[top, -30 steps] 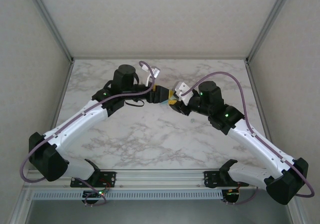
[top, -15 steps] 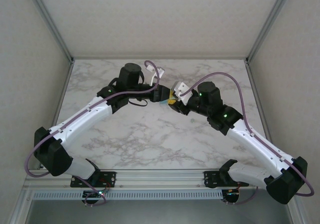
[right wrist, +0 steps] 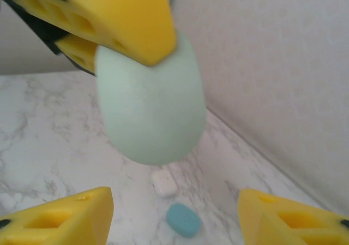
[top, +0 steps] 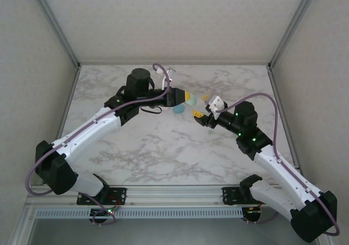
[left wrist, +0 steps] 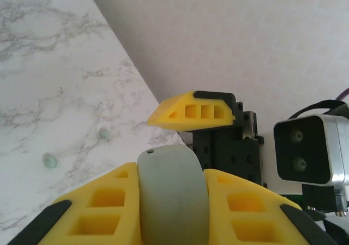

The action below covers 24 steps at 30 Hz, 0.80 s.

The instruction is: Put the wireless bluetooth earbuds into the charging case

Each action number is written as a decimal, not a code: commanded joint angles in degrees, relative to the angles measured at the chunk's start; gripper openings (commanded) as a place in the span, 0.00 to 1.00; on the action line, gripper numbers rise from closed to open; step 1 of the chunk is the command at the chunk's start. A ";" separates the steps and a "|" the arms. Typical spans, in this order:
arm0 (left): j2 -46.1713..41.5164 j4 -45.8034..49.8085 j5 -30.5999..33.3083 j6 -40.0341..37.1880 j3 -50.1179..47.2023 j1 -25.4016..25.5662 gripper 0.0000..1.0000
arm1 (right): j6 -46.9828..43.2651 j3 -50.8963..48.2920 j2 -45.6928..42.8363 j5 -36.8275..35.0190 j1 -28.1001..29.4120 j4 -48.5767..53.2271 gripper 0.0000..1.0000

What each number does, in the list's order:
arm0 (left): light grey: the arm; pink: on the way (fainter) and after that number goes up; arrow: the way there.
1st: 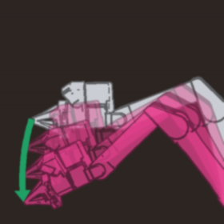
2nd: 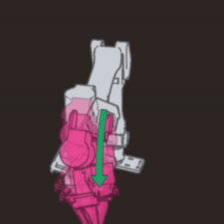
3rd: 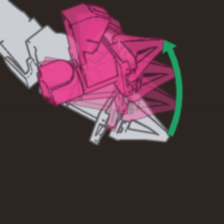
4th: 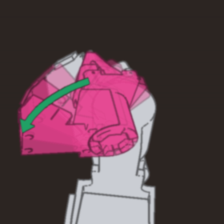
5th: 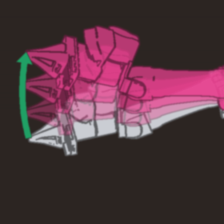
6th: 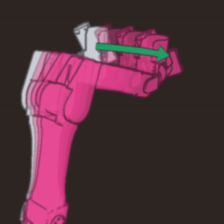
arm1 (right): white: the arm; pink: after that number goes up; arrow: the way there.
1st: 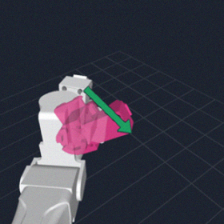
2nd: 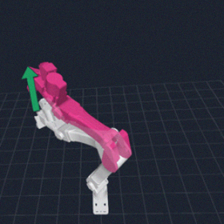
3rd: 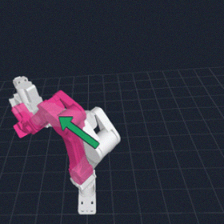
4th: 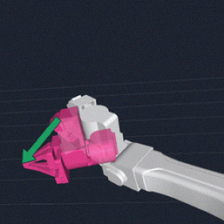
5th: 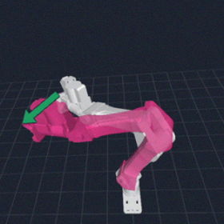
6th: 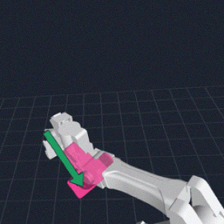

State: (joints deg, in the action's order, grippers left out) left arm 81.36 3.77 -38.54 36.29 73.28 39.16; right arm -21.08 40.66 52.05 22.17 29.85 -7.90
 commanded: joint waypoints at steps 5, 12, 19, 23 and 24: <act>-1.71 -4.75 -1.84 4.49 -0.94 -0.40 0.15 | -2.03 0.89 2.37 5.86 -0.17 -10.23 0.63; -2.00 -4.23 -1.46 4.33 -1.03 -0.38 0.15 | -1.60 2.49 4.29 7.56 -0.21 -13.60 0.60; -2.00 -4.12 -1.18 4.40 -1.03 -0.30 0.16 | -0.62 2.74 4.22 7.93 -0.15 -15.31 0.56; -1.96 -4.34 -1.58 4.44 -1.02 -0.31 0.16 | -0.67 3.31 5.20 7.97 -0.17 -14.76 0.55; -2.00 -4.46 -1.70 4.57 -1.11 -0.31 0.16 | -0.78 3.56 5.40 8.01 -0.08 -14.38 0.55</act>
State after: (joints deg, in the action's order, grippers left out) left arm 80.99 1.23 -38.96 39.97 72.25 39.16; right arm -22.28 41.65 56.73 28.80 29.87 -20.64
